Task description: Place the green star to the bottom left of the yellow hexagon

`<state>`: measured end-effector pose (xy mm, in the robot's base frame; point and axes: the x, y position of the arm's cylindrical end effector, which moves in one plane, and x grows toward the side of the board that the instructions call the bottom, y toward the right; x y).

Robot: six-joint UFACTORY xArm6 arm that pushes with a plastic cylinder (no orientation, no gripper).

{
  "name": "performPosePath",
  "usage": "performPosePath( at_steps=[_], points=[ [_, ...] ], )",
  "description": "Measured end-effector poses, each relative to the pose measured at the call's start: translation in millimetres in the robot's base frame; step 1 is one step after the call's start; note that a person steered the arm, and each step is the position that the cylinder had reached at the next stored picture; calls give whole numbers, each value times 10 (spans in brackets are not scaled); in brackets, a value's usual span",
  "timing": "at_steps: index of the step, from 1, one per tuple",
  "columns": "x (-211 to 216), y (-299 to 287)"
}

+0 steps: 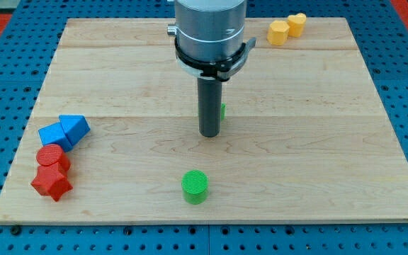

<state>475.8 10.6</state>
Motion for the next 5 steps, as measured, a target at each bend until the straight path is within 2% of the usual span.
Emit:
performPosePath(
  at_steps=[2,4,5],
  points=[
    [-957,77],
    [-876,-117],
    [-1365,87]
  ],
)
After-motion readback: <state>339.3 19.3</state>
